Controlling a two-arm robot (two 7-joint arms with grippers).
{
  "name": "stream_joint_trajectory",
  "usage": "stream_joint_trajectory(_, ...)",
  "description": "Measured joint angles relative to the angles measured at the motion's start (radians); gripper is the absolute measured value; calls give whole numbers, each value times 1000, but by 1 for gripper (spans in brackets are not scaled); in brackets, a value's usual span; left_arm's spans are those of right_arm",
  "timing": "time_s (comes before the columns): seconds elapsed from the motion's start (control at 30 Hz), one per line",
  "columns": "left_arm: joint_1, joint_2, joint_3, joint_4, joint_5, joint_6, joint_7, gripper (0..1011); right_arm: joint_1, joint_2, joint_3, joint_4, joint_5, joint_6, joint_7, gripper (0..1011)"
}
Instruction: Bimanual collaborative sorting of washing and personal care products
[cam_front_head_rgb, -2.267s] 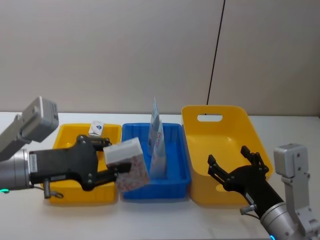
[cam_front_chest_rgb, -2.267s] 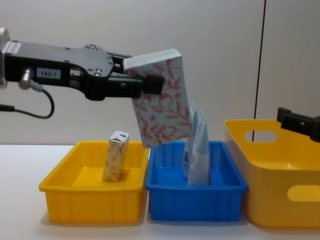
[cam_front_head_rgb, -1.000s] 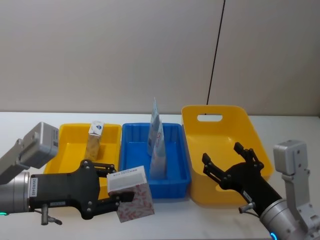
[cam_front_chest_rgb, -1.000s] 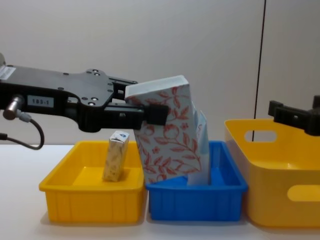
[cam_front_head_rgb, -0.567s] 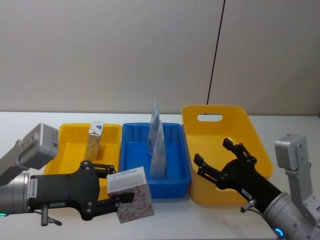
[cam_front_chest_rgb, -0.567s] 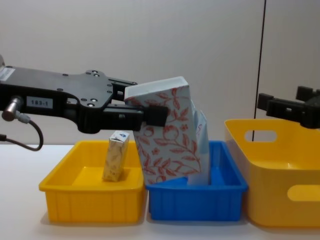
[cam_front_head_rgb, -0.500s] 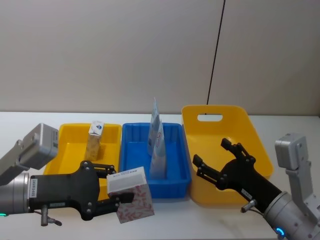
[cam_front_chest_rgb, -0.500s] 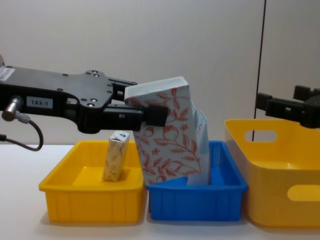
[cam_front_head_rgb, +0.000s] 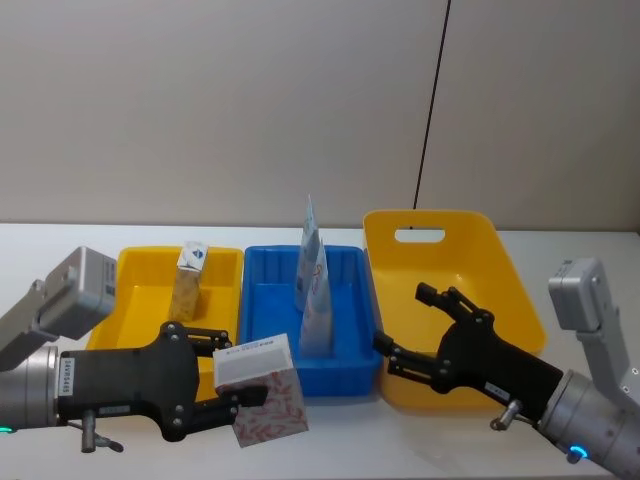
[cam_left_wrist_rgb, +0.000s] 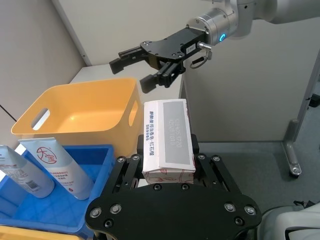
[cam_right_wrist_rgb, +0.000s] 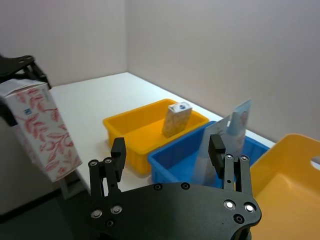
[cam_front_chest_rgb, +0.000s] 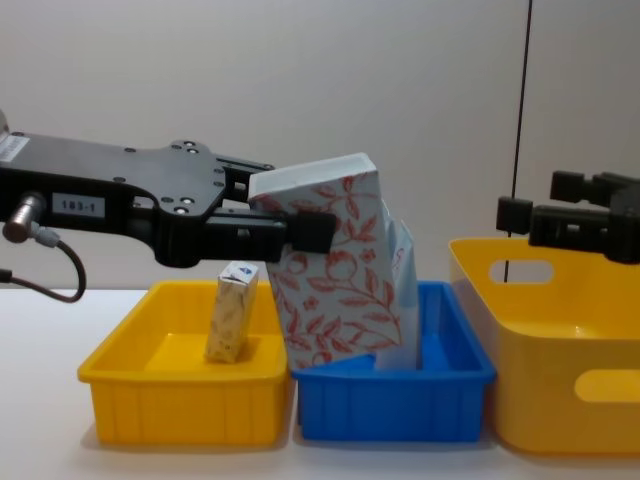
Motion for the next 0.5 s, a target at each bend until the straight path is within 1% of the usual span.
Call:
stream_joint_trajectory(0.13,0,0,0,0,0,0,0,407,36,25,-18,32,17,-6,79,1000)
stream_joint_trajectory(0.2,0,0,0,0,0,0,0,407,50,34,-25,46,22,-8,105,1000)
stream_joint_trajectory(0.23,0,0,0,0,0,0,0,407,63,40,-32,58,27,-11,135,1000)
stream_joint_trajectory(0.27,0,0,0,0,0,0,0,407,69,43,-35,64,29,-12,143,1000)
stream_joint_trajectory(0.33,0,0,0,0,0,0,0,407,92,52,-48,85,37,-17,186,1000)
stream_joint_trajectory(0.4,0,0,0,0,0,0,0,407,105,57,-56,99,41,-21,212,1000)
stream_joint_trajectory(0.43,0,0,0,0,0,0,0,407,119,61,-62,112,43,-24,238,1000)
stream_joint_trajectory(0.5,0,0,0,0,0,0,0,407,135,65,-72,129,47,-29,268,1000)
